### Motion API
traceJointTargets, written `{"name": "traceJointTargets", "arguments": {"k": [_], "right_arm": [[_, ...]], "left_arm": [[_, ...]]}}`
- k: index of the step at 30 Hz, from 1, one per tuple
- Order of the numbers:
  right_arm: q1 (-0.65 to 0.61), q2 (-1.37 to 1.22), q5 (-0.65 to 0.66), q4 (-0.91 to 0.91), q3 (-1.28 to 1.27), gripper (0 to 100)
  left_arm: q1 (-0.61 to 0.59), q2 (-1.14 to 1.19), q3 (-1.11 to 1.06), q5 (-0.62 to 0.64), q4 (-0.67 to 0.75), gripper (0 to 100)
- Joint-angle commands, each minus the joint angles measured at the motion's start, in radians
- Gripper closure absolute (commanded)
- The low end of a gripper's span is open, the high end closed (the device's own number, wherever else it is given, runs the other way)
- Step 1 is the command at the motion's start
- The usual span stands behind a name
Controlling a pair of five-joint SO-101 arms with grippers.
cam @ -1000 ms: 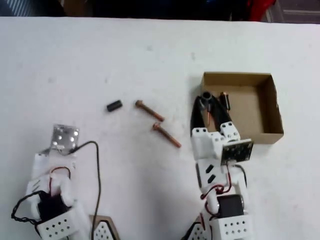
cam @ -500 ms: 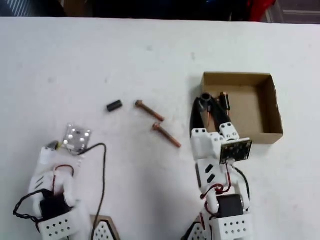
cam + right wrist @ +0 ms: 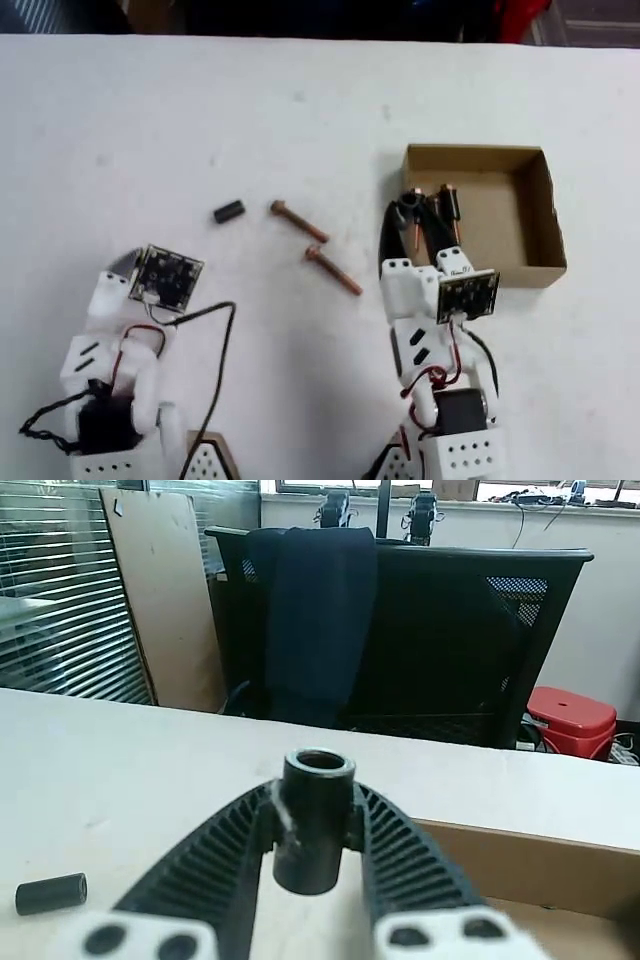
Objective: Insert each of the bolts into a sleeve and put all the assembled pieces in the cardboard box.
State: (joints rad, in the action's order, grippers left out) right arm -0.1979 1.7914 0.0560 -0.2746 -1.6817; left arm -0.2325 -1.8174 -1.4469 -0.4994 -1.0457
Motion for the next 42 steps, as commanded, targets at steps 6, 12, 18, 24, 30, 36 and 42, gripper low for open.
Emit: {"name": "traceJointTargets", "arguments": {"k": [6,12,18,24,30,36,42], "right_arm": [[0.01,0.007,-0.009,-0.002,-0.008,98.1],[0.01,0.007,-0.008,-0.002,-0.008,98.1],[0.01,0.007,-0.006,-0.002,-0.008,98.1],[0.01,0.007,-0.006,-0.002,-0.008,98.1],[0.01,0.007,-0.003,-0.002,-0.008,98.1],[0.01,0.007,-0.002,-0.022,-0.008,98.1],[0.01,0.007,-0.002,-0.022,-0.008,98.1]], "left_arm": [[0.016,-0.007,0.15,0.009,-0.04,98],[0.016,0.007,0.276,0.009,-0.075,98],[0.016,0.262,0.502,0.061,-0.12,98],[0.122,0.607,0.738,0.18,-0.229,98],[0.266,0.934,0.931,0.359,-0.311,98],[0.34,1.307,1.092,0.54,-0.384,98],[0.39,1.58,1.247,0.73,-0.433,98]]}}
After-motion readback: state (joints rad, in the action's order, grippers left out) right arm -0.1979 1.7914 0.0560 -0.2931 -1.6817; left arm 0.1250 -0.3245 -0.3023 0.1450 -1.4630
